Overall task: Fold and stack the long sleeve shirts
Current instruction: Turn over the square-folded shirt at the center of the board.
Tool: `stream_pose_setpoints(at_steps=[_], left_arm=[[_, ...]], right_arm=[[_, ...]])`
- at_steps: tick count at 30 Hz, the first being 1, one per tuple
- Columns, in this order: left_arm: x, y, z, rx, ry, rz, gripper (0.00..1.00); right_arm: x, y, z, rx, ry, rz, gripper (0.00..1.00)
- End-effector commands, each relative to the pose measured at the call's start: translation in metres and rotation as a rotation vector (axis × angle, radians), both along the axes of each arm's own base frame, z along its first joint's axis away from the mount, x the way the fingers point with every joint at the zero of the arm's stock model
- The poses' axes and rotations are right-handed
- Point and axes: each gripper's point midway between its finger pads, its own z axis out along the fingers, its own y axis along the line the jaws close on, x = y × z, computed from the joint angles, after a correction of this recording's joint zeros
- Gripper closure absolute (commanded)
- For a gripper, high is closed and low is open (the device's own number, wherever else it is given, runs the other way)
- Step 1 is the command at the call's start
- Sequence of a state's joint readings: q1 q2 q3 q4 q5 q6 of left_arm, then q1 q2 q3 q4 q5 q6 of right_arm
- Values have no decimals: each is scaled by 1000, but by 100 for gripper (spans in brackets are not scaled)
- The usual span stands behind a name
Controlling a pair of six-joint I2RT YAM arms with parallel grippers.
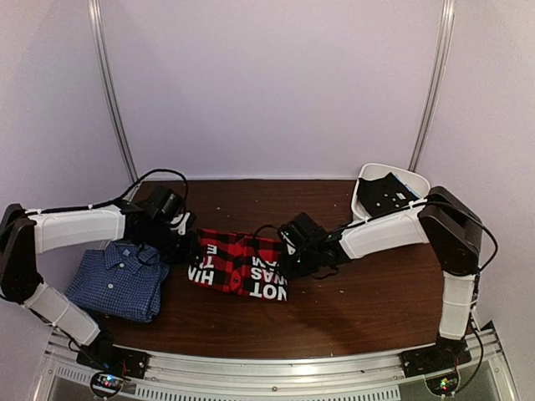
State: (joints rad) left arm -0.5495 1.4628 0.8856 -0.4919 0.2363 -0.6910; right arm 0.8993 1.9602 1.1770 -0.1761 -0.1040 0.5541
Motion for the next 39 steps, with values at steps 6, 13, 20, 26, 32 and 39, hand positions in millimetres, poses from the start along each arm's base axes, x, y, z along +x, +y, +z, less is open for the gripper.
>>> stream_pose_setpoints(at_steps=[6,13,20,26,32,39], left_arm=[[42,-31,108,-94,-233,-136,100],[59,-69,145,-195,-287,-210,100],[64,-87,162,-274,-316,-237,100],[64,-91,165,-288,-320,-253,100],[61,-93,162,-294,-309,-263,100],[56,-96,152,-282,-289,-255,100]], right_arm=[[2,61,-24,113,61,44,81],[9,128,-14,324,97,76,81],[8,163,3,531,124,129,77],[3,173,30,689,124,188,70],[7,162,39,734,125,190,62],[18,132,32,712,125,97,71]])
